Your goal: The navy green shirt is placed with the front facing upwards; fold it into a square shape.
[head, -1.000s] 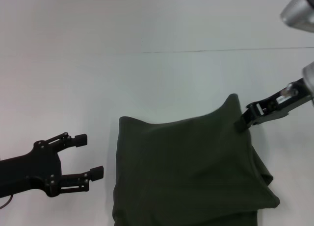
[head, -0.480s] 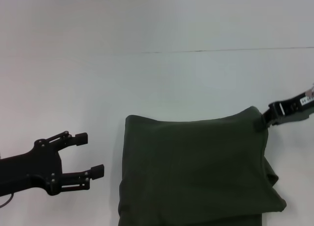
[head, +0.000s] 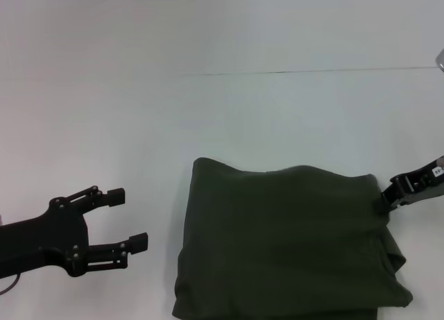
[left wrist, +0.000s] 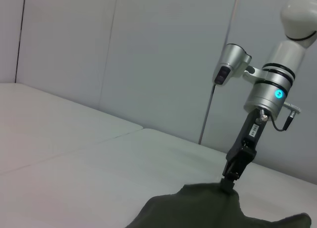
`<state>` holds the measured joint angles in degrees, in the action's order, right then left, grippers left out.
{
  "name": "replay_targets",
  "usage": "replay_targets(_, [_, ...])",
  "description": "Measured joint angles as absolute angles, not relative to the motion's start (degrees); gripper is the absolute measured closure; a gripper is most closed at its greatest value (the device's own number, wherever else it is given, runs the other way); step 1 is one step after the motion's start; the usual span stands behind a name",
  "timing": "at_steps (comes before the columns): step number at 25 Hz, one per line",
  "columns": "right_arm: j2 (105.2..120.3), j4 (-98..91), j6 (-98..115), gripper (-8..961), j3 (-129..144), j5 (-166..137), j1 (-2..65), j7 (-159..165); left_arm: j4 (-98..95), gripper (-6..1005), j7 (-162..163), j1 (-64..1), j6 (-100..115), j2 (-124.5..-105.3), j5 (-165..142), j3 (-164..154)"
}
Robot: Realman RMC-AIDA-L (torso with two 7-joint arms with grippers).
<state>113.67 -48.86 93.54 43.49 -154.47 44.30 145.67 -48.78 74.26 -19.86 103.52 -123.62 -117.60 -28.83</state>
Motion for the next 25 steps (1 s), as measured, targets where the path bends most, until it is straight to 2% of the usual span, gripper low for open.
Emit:
replay_targets(4, [113.07,-49.51,94.78,883,43.51,-154.34,44.29,145.25,-48.78,50,74.39,-19.86,103.45,-123.63,-117.58,-28.83])
replay_targets(9, [112.61,-52.81,98.05,681,40.38,-153.38,44.11,142.84,-48.78,51,74.57,-19.93,103.48,-123.65,-117.54,-28.72])
replay_targets(15, [110.99,-54.55,107.44,398,33.43,-145.6,43.03,134.68,-48.71,51,74.62,-19.89,104.2,-123.66,-117.35,-26.13])
replay_targets(17, [110.66,-54.01,110.45,344,33.42,-143.41,42.6,131.04,-48.66,51,74.62,-19.89,104.26,-123.66,-117.23,-25.79])
replay_targets(23, [111.1,-50.19,113.72,182,36.95,-138.97,41.04,117.67,-48.65,51,74.71,-19.77,105.24,-123.4,-114.96,-23.52])
replay_targets(25, [111.18,-48.89,113.6,159,38.03,-137.43,40.59,113.83,-48.63,51,75.01,-19.81,105.66,-123.36,-114.38,-22.23])
